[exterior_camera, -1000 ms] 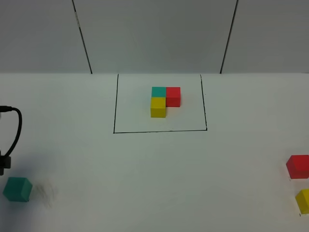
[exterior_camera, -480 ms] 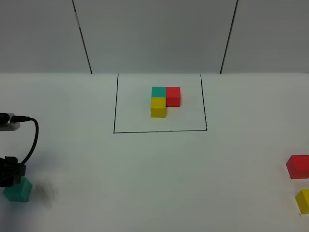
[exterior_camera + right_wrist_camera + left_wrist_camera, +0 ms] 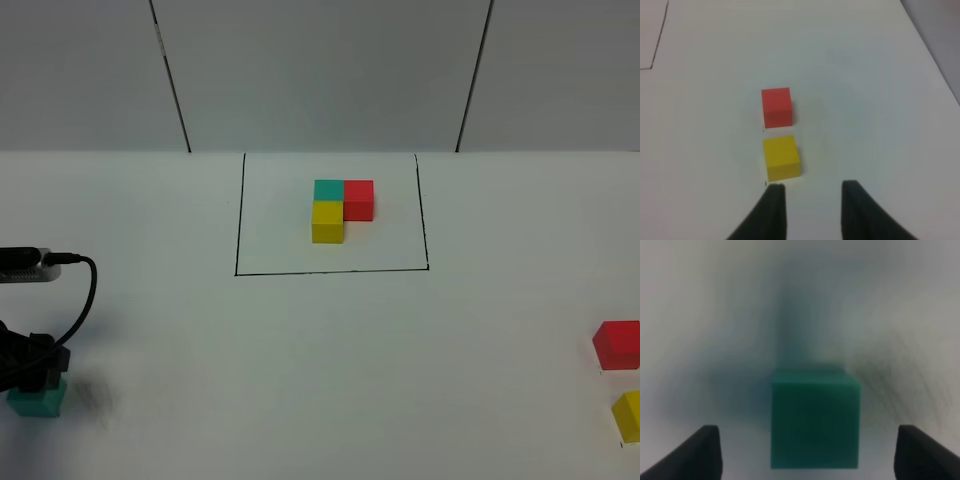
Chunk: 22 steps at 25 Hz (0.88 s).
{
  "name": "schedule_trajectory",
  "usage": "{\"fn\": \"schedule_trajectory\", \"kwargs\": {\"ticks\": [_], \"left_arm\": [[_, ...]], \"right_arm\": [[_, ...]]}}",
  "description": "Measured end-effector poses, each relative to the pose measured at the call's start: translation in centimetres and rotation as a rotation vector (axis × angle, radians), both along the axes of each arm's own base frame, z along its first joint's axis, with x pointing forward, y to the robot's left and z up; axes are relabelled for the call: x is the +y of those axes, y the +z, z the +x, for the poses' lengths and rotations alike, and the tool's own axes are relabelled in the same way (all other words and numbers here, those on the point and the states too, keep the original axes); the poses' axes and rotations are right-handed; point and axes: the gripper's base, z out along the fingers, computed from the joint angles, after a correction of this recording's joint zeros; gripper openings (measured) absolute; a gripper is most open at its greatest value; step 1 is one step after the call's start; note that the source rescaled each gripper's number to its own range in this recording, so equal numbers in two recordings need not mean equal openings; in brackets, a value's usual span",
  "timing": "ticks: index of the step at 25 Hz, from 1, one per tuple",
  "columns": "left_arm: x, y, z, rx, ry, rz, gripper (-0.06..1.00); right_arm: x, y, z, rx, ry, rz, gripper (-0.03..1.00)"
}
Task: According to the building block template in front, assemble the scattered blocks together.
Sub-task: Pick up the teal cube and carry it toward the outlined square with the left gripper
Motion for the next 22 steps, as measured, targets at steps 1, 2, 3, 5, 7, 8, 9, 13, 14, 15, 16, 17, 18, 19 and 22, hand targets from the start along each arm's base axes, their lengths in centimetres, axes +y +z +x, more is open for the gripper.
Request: {"fn": "schedule_trajectory", "kwargs": {"ticks": [1, 2, 3, 5, 7, 8, 9, 13, 14, 15, 16, 17, 18, 19, 22], "left_arm": [[0.0, -0.3, 0.1, 0.004, 0.000, 0.000, 0.74], [0.0, -0.6, 0.2, 0.007, 0.002, 0.000, 0.74], [0.0, -0.8, 0.3, 0.011, 0.002, 0.000, 0.74], [0.1, -1.4, 0.5, 0.021, 0.002, 0.000, 0.74], [0.1, -1.9, 0.6, 0.032, 0.003, -0.001, 0.74], [0.1, -2.2, 0.7, 0.034, 0.004, -0.001, 0.74], [0.1, -2.4, 0.8, 0.034, 0.005, 0.000, 0.74], [0.2, -3.0, 1.1, 0.024, 0.007, 0.002, 0.74], [0.2, -3.1, 1.2, 0.025, 0.006, 0.003, 0.74], [0.2, -3.3, 1.2, 0.031, 0.007, 0.002, 0.73], [0.2, -3.5, 1.2, 0.036, 0.007, 0.001, 0.70], [0.2, -3.7, 1.3, 0.043, 0.007, 0.001, 0.65], [0.2, -3.8, 1.3, 0.045, 0.008, 0.000, 0.59], [0.2, -3.9, 1.3, 0.049, 0.008, -0.001, 0.50], [0.2, -3.9, 1.4, 0.049, 0.009, -0.001, 0.00]], "right_arm": [[0.0, 0.0, 0.0, 0.000, 0.000, 0.000, 0.00], [0.0, 0.0, 0.0, 0.000, 0.000, 0.000, 0.00], [0.0, 0.0, 0.0, 0.000, 0.000, 0.000, 0.00], [0.0, 0.0, 0.0, 0.000, 0.000, 0.000, 0.00], [0.0, 0.0, 0.0, 0.000, 0.000, 0.000, 0.00], [0.0, 0.0, 0.0, 0.000, 0.000, 0.000, 0.00], [0.0, 0.0, 0.0, 0.000, 0.000, 0.000, 0.00], [0.0, 0.0, 0.0, 0.000, 0.000, 0.000, 0.00], [0.0, 0.0, 0.0, 0.000, 0.000, 0.000, 0.00], [0.0, 0.0, 0.0, 0.000, 0.000, 0.000, 0.00], [0.0, 0.0, 0.0, 0.000, 0.000, 0.000, 0.00], [0.0, 0.0, 0.0, 0.000, 0.000, 0.000, 0.00], [0.0, 0.0, 0.0, 0.000, 0.000, 0.000, 0.00], [0.0, 0.0, 0.0, 0.000, 0.000, 0.000, 0.00], [0.0, 0.0, 0.0, 0.000, 0.000, 0.000, 0.00]]}}
